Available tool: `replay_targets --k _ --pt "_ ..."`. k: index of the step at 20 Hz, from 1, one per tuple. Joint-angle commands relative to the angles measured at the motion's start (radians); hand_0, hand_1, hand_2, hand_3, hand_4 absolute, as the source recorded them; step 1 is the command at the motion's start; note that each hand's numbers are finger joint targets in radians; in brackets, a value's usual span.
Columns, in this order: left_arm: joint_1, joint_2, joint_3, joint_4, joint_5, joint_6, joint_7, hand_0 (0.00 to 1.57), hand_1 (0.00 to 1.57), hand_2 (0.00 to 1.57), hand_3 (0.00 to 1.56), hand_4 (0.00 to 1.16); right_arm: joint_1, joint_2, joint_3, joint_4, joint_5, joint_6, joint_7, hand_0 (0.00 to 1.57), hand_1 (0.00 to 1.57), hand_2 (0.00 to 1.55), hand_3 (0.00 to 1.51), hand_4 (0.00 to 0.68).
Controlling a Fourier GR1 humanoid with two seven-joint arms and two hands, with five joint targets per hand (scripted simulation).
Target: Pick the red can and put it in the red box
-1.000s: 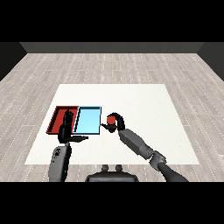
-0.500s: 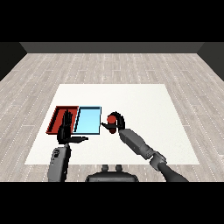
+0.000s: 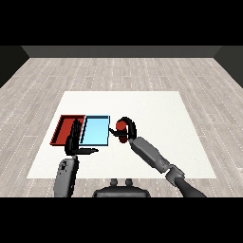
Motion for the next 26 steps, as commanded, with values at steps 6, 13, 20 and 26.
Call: replay_targets --k 6,13,20,26 --pt "0.052 -0.053 -0.13 -0.087 -0.014 -0.003 0.047 0.0 0.0 0.0 0.0 0.0 0.121 -0.197 0.003 -0.422 0.123 -0.121 0.118 1.52 1.52 1.45 1.4 0.6" --pt "-0.03 -0.055 -0.19 -0.095 0.004 -0.023 0.183 0.0 0.0 0.0 0.0 0.0 0.177 -0.239 -0.084 -0.56 0.189 -0.05 0.164 1.56 1.56 1.46 1.41 0.611" --pt "-0.07 -0.055 -0.275 -0.075 -0.016 0.002 0.225 0.0 0.0 0.0 0.0 0.0 0.192 -0.219 -0.104 -0.674 0.31 -0.048 0.22 1.57 1.57 1.46 1.4 0.636" --pt "-0.082 -0.055 -0.415 -0.122 0.03 0.122 0.319 0.0 0.0 0.0 0.0 0.0 0.176 -0.177 -0.216 -0.619 0.339 0.054 0.193 1.57 1.57 1.48 1.42 0.655"
